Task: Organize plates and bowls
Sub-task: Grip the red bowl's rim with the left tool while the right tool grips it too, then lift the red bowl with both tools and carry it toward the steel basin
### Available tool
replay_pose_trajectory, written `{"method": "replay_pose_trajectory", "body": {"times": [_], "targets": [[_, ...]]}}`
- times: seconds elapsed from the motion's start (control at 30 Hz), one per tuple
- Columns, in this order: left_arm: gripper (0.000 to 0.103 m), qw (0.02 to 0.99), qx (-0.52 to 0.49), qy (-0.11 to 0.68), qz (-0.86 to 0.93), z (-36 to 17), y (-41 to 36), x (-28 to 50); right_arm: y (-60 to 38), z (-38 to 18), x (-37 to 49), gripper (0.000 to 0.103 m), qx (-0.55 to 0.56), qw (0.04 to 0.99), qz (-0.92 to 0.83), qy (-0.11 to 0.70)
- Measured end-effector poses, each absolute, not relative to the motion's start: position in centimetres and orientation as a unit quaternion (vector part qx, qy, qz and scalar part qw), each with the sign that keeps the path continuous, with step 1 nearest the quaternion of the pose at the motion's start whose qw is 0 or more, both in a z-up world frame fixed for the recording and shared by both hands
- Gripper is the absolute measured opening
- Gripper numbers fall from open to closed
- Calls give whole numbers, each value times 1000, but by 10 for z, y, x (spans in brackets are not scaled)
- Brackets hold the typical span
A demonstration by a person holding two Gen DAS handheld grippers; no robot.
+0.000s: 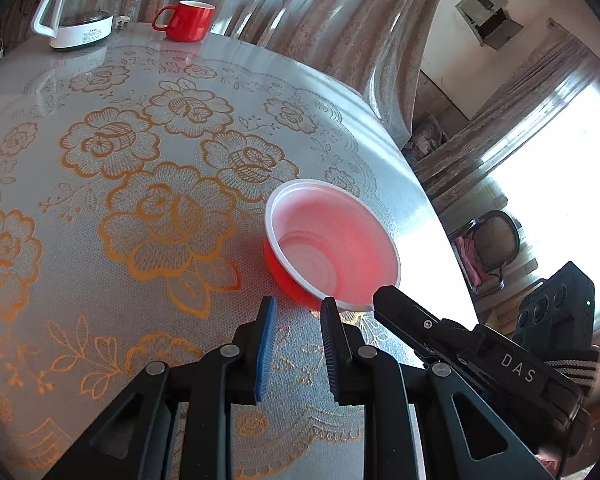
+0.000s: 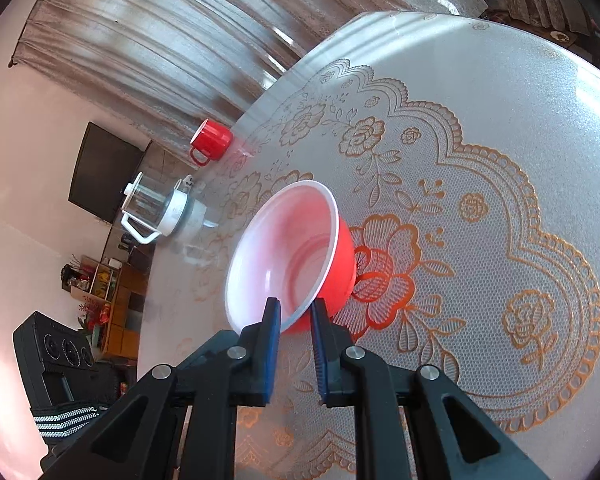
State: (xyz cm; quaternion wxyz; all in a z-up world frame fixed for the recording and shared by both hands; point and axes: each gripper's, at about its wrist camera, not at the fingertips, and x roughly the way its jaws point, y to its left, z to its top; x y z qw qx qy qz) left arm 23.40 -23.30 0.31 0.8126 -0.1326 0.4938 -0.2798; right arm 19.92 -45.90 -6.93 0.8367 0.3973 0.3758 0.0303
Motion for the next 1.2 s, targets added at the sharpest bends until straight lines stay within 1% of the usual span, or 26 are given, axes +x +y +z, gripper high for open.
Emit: {"method": "replay_pose_trajectory", "body": {"times": [0.37, 0.47, 0.5, 0.6, 0.63, 0.77, 0.8, 0.83, 0.9, 1.17, 1.2], "targets": [[21, 826, -127, 488, -253, 11, -201, 217, -444, -68, 181, 14, 416, 829, 18, 373], [24, 825, -133, 491, -246, 8, -195, 219, -447, -67, 175, 14, 418, 829, 15, 371], [25, 826, -133, 490, -245, 8, -193, 219, -447, -68, 174, 14, 418, 829, 12, 371], [37, 822, -140, 491, -252, 7, -194, 222, -449, -70, 174, 14, 420, 828, 8, 372], [39, 819, -142, 493, -255, 6, -196, 223, -450, -71, 173, 14, 420, 827, 7, 373], [39, 813, -147, 495, -268, 6, -207, 227, -450, -75, 174, 17, 417, 826, 8, 378], [39, 812, -151, 494, -272, 6, -210, 228, -451, -77, 174, 20, 419, 824, 6, 381], [39, 812, -154, 491, -276, 8, -212, 229, -453, -79, 173, 26, 422, 823, 6, 380], [39, 813, -151, 489, -277, 9, -218, 234, -458, -80, 170, 31, 425, 824, 4, 374], [37, 815, -146, 490, -271, 4, -238, 256, -477, -74, 162, 31, 416, 841, -28, 345], [37, 814, -149, 492, -270, 2, -240, 259, -478, -74, 163, 30, 414, 842, -28, 344]]}}
